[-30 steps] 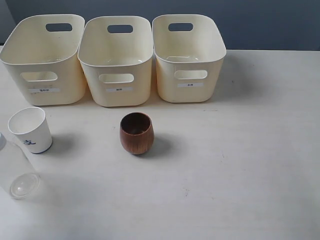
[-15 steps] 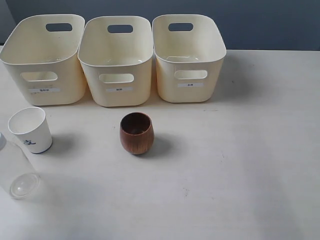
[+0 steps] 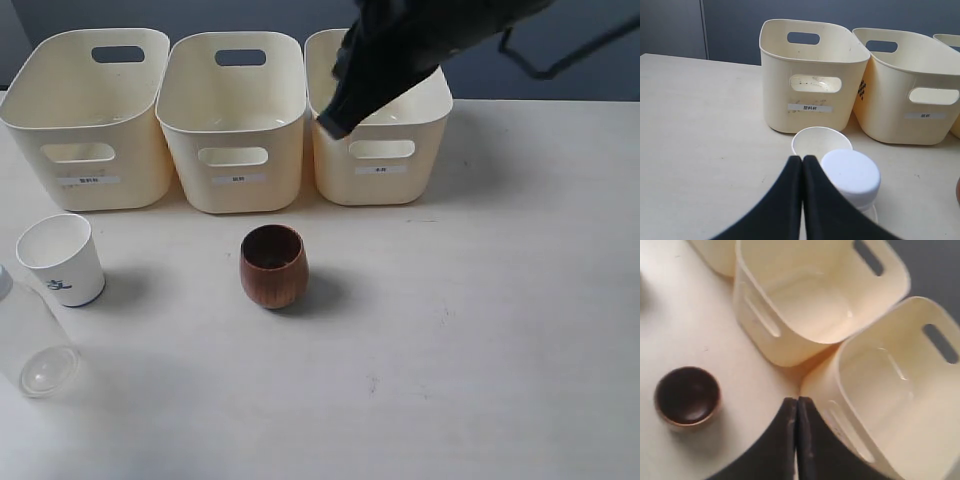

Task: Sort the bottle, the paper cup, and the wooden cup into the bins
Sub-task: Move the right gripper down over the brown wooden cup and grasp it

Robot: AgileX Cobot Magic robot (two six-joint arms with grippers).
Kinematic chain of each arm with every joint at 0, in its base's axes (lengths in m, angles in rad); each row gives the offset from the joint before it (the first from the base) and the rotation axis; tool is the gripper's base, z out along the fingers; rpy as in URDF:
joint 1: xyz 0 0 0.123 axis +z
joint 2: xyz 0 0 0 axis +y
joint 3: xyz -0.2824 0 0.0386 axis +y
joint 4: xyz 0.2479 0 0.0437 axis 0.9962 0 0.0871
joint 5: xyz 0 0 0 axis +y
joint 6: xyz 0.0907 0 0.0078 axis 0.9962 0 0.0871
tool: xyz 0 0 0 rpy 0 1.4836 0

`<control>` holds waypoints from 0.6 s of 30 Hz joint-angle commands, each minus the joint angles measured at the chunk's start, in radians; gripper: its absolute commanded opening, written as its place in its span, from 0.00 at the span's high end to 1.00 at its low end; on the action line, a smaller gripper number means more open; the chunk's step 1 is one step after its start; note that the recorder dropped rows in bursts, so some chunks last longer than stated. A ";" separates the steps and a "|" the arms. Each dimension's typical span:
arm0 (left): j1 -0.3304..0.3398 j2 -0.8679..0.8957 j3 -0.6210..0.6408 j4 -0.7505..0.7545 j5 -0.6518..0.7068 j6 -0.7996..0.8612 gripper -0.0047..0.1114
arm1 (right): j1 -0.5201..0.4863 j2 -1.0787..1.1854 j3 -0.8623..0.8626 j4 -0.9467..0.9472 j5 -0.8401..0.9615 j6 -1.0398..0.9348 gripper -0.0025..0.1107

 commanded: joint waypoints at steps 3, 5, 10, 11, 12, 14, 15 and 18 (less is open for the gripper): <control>-0.005 -0.003 0.004 0.003 -0.002 0.000 0.96 | 0.016 0.166 -0.094 0.206 0.107 -0.196 0.98; -0.005 -0.003 0.004 0.003 -0.002 0.000 0.96 | 0.016 0.204 -0.100 0.235 0.131 -0.208 0.90; -0.005 -0.003 0.004 0.003 -0.002 0.000 0.96 | 0.019 0.264 -0.099 0.311 0.154 -0.262 0.53; -0.005 -0.003 0.004 0.003 -0.002 0.000 0.96 | 0.019 0.274 -0.099 0.329 0.148 -0.282 0.47; -0.005 -0.003 0.004 0.003 -0.002 0.000 0.96 | 0.021 0.284 -0.099 0.348 0.135 -0.300 0.45; -0.005 -0.003 0.004 0.003 -0.002 0.000 0.96 | 0.032 0.307 -0.099 0.369 0.113 -0.343 0.45; -0.005 -0.003 0.004 0.003 -0.002 0.000 0.96 | 0.042 0.318 -0.099 0.372 0.111 -0.361 0.45; -0.005 -0.003 0.004 0.003 -0.002 0.000 0.96 | 0.068 0.348 -0.099 0.372 0.111 -0.380 0.45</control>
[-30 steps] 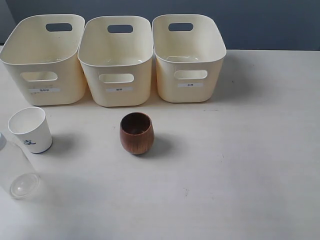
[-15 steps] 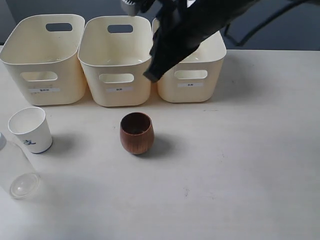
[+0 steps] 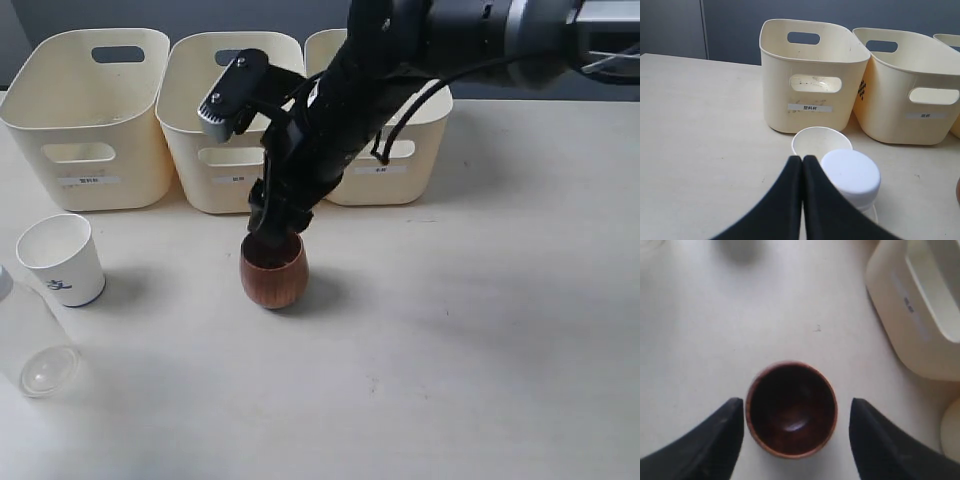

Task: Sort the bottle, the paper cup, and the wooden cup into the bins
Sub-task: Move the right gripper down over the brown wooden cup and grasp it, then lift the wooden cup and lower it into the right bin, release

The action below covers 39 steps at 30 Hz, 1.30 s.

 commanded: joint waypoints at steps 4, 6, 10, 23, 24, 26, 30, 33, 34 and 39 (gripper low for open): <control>-0.005 -0.003 0.004 0.003 -0.002 0.000 0.96 | 0.050 0.067 -0.007 0.019 0.017 -0.052 0.45; -0.005 -0.003 0.004 0.003 -0.002 0.000 0.96 | 0.048 0.080 -0.007 0.022 0.023 -0.052 0.45; -0.005 -0.003 0.004 0.003 -0.002 0.000 0.96 | 0.048 0.090 -0.007 0.015 0.017 -0.054 0.45; -0.005 -0.003 0.004 0.003 -0.002 0.000 0.96 | 0.048 0.090 -0.007 0.015 0.021 -0.035 0.45; -0.005 -0.003 0.004 0.003 -0.002 0.000 0.96 | 0.048 0.093 -0.007 0.015 0.021 -0.035 0.45; -0.005 -0.003 0.004 0.003 -0.002 0.000 0.96 | 0.048 0.105 -0.007 0.011 0.021 -0.035 0.46; -0.005 -0.003 0.004 0.003 -0.002 0.000 0.96 | 0.048 0.146 -0.007 0.003 0.021 -0.031 0.53; -0.005 -0.003 0.004 0.003 -0.002 0.000 0.96 | 0.048 0.168 -0.007 -0.013 0.011 -0.028 0.61; -0.005 -0.003 0.004 0.003 -0.002 0.000 0.96 | 0.048 0.175 -0.007 -0.021 0.008 -0.028 0.64; -0.005 -0.003 0.004 0.003 -0.002 0.000 0.96 | 0.048 0.167 -0.007 -0.027 0.010 -0.028 0.95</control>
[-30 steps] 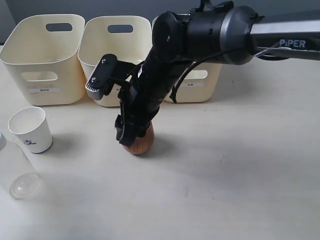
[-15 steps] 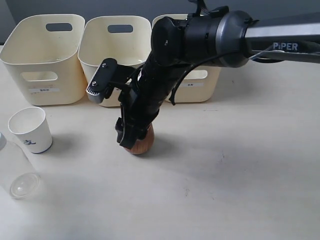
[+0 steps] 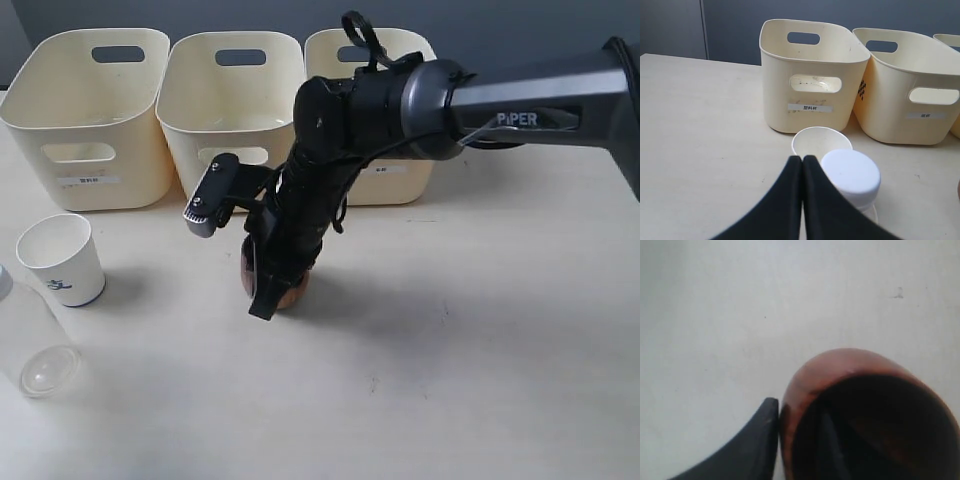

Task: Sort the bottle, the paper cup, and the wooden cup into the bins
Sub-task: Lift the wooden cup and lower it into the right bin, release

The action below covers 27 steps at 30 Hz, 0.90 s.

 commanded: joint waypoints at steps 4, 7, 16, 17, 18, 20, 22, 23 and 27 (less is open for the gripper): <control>-0.005 -0.003 0.004 0.003 -0.002 0.000 0.96 | 0.000 -0.061 -0.003 -0.029 0.006 0.000 0.98; -0.005 -0.003 0.004 0.003 -0.002 0.000 0.96 | 0.000 -0.131 -0.003 -0.029 0.008 0.002 0.98; -0.005 -0.003 0.004 0.003 -0.002 0.000 0.96 | -0.002 -0.390 -0.003 -0.232 0.002 0.178 0.98; -0.005 -0.003 0.004 0.003 -0.002 0.000 0.96 | -0.004 -0.414 -0.003 -0.277 -0.009 0.213 0.98; -0.005 -0.003 0.004 0.003 -0.002 0.000 0.96 | -0.012 -0.441 -0.003 -0.312 -0.028 0.249 0.98; -0.005 -0.003 0.004 0.003 -0.002 0.000 0.96 | -0.039 -0.467 -0.003 -0.357 -0.079 0.309 0.98; -0.005 -0.003 0.004 0.003 -0.002 0.000 0.96 | -0.079 -0.471 -0.003 -0.359 -0.125 0.338 0.98; -0.005 -0.003 0.004 0.003 -0.002 0.000 0.96 | -0.104 -0.469 -0.005 -0.359 -0.152 0.347 0.98; -0.005 -0.003 0.004 0.003 -0.002 0.000 0.96 | -0.189 -0.419 -0.005 -0.359 -0.239 0.385 0.98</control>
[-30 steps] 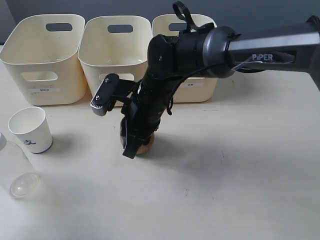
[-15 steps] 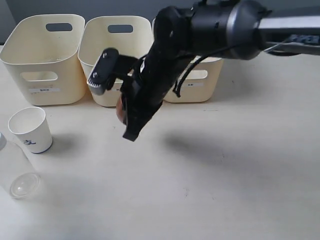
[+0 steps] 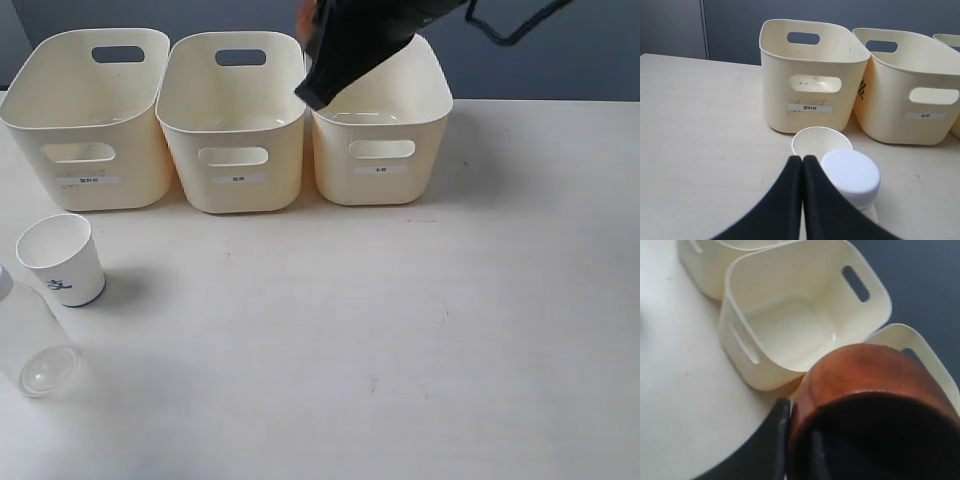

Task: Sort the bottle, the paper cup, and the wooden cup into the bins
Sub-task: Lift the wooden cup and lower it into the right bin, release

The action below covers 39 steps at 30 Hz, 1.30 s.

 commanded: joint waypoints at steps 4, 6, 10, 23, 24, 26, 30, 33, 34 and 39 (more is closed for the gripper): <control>-0.005 -0.003 0.004 0.003 -0.002 0.000 0.96 | -0.150 0.117 -0.008 0.010 -0.145 0.040 0.98; -0.005 -0.003 0.004 0.003 -0.002 0.000 0.96 | -0.186 0.158 -0.008 0.031 -0.157 0.040 0.98; -0.005 -0.003 0.004 0.003 -0.002 0.000 0.96 | -0.214 0.241 -0.008 0.039 -0.177 0.040 0.98; -0.005 -0.003 0.004 0.003 -0.002 0.000 0.96 | -0.214 0.349 -0.017 0.057 -0.278 0.040 0.98; -0.005 -0.003 0.004 0.003 -0.002 0.000 0.96 | -0.214 0.349 -0.017 0.057 -0.278 0.040 0.97; -0.005 -0.003 0.004 0.003 -0.002 0.000 0.96 | -0.214 0.349 -0.017 0.057 -0.278 0.040 0.89; -0.005 -0.003 0.004 0.003 -0.002 0.000 0.96 | -0.214 0.349 -0.017 0.065 -0.256 0.040 0.76; -0.005 -0.003 0.004 0.003 -0.002 0.000 0.96 | -0.214 0.347 -0.017 0.065 -0.236 0.040 0.73; -0.005 -0.003 0.004 0.003 -0.002 0.000 0.96 | -0.212 0.340 -0.017 0.075 -0.236 0.040 0.73; -0.005 -0.003 0.004 0.003 -0.002 0.000 0.96 | -0.211 0.263 -0.017 0.102 -0.230 0.036 0.73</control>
